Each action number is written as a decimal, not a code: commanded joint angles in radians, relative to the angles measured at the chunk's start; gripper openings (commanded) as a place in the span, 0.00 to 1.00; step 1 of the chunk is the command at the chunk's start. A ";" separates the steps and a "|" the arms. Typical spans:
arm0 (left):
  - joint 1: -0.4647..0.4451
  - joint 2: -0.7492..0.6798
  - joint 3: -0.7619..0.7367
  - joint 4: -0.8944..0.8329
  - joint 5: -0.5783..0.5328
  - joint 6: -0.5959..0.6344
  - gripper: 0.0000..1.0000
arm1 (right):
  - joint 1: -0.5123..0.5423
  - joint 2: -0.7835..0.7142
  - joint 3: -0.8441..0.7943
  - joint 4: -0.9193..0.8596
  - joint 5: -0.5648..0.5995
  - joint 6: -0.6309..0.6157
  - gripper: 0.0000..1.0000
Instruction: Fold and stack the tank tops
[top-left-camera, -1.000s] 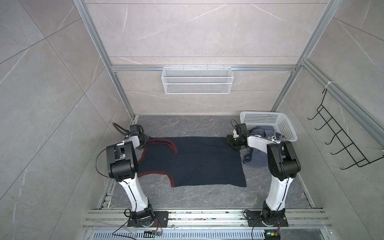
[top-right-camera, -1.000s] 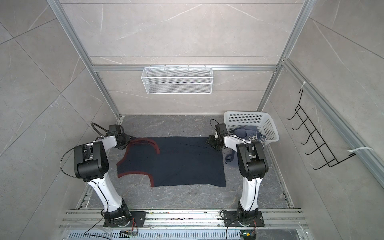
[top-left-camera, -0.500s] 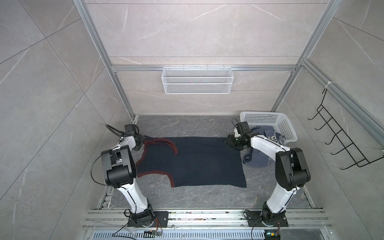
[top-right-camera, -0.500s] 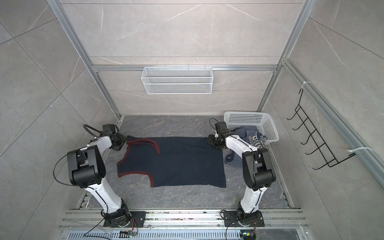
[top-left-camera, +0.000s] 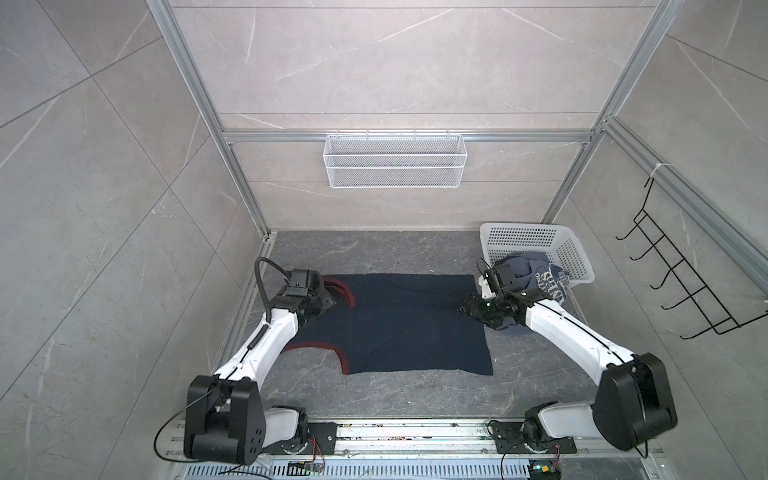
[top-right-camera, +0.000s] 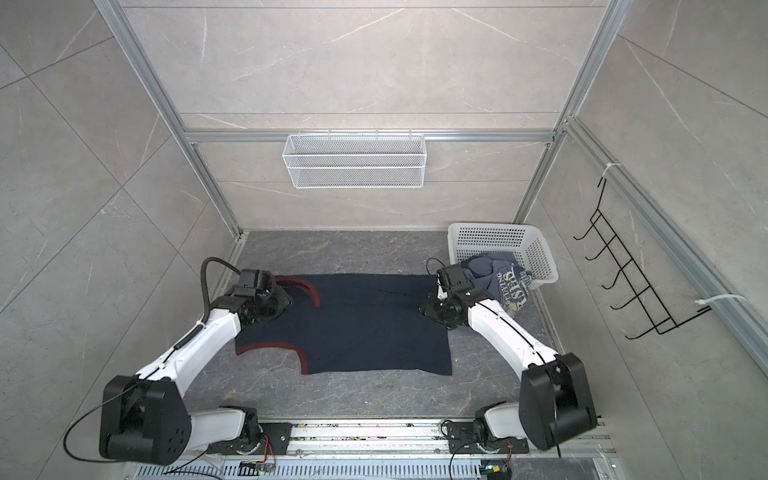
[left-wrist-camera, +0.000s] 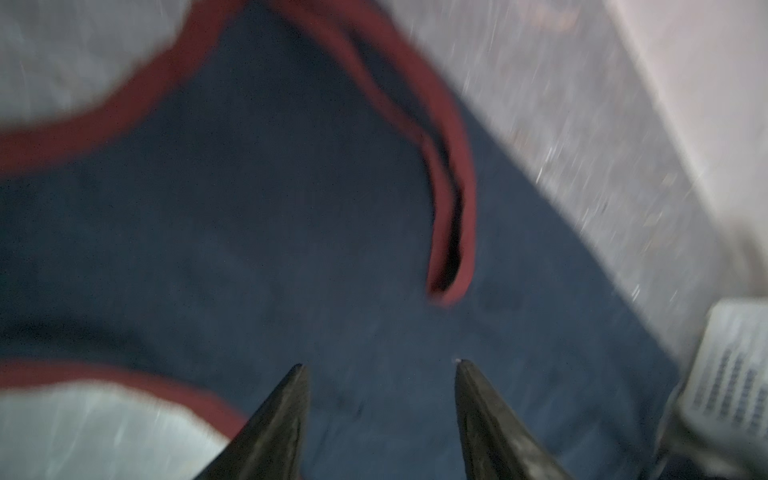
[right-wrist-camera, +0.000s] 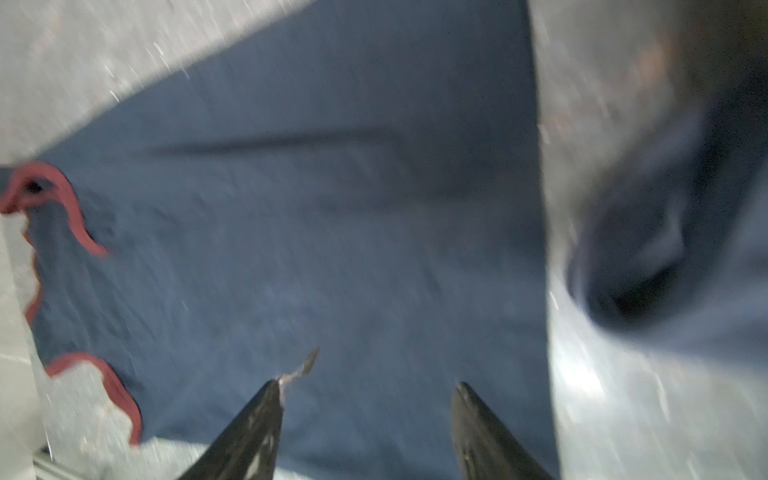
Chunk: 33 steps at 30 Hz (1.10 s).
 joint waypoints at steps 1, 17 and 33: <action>-0.077 -0.114 -0.084 -0.167 -0.019 -0.040 0.59 | 0.005 -0.087 -0.084 -0.118 0.022 0.061 0.66; -0.401 -0.162 -0.301 -0.119 0.040 -0.260 0.42 | 0.006 -0.211 -0.345 -0.102 0.043 0.251 0.63; -0.425 -0.088 -0.332 -0.090 -0.041 -0.259 0.28 | 0.046 -0.164 -0.382 -0.063 0.094 0.294 0.52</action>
